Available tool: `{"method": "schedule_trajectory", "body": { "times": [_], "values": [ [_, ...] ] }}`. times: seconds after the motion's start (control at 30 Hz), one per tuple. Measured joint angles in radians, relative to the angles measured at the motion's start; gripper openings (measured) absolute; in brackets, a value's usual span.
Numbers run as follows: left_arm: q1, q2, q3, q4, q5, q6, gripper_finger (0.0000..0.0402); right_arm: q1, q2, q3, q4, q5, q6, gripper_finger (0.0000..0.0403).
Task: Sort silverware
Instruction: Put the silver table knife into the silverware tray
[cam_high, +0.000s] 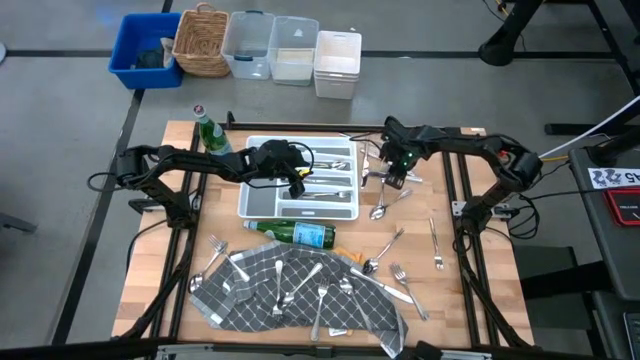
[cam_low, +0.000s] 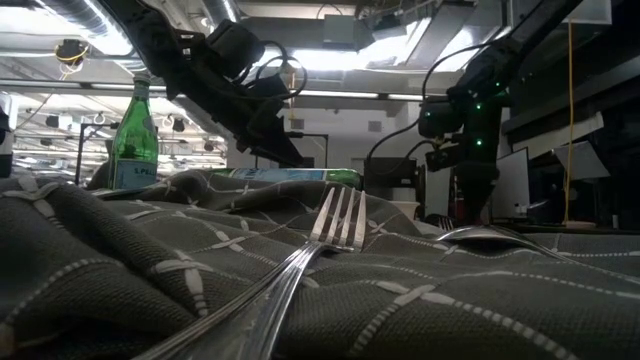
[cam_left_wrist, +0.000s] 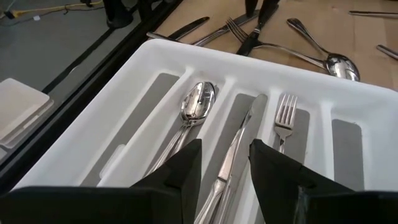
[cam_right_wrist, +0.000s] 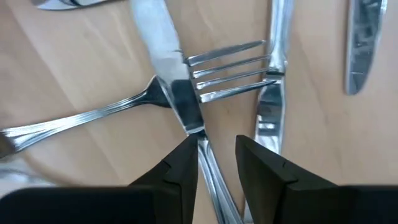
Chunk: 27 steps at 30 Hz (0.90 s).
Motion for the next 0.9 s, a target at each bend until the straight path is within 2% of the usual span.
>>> {"method": "schedule_trajectory", "body": {
  "times": [0.9],
  "values": [
    [0.000,0.000,0.000,0.000,0.000,0.001,0.0123,-0.003,0.003,0.001,0.002,-0.027,-0.129,0.0113]
  ]
}}
